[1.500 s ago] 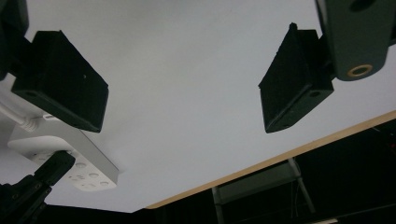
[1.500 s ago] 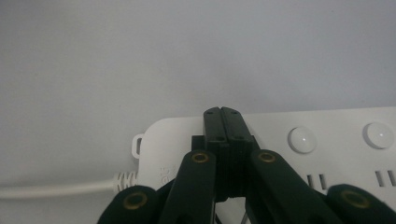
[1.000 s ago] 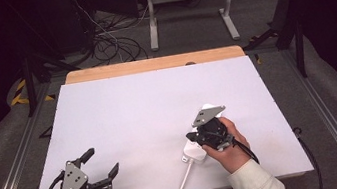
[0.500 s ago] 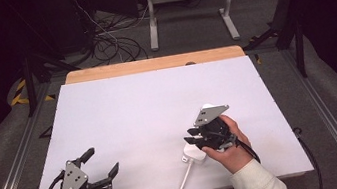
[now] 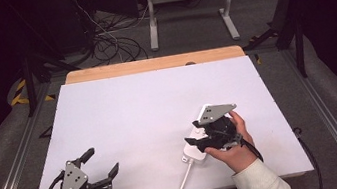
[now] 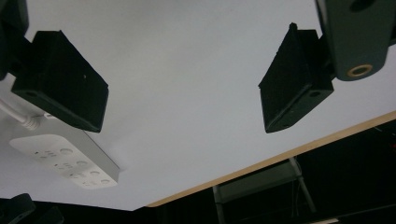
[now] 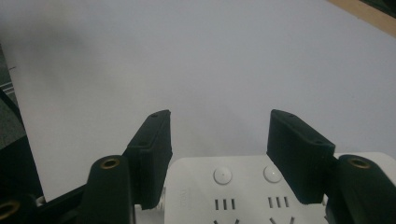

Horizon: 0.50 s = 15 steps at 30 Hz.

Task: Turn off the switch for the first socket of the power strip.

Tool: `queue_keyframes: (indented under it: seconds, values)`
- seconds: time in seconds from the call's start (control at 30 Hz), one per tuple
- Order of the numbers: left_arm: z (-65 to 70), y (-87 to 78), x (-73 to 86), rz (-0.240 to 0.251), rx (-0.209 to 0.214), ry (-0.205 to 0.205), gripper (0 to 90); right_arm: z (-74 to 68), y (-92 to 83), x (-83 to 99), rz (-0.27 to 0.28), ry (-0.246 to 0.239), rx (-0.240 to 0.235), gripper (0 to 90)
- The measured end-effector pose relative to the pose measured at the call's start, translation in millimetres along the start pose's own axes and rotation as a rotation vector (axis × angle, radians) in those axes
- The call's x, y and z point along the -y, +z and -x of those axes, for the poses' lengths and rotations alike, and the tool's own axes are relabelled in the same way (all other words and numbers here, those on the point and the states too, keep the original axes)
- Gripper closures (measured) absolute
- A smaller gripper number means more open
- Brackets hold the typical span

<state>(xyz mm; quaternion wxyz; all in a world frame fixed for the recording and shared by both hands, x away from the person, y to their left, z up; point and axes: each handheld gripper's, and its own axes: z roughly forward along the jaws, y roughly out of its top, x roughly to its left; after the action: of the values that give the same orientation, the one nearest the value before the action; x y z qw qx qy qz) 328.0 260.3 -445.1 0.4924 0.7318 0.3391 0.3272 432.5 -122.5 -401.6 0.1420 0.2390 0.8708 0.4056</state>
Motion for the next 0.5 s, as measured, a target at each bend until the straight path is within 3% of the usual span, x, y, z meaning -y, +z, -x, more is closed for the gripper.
queue_keyframes:
  seconds: [0.5]
  values:
    - [-0.3,-0.5,-0.1,0.002,-0.004,0.002,15.7,10.3,-22.1,9.0,0.108,0.013,0.001,37.2]
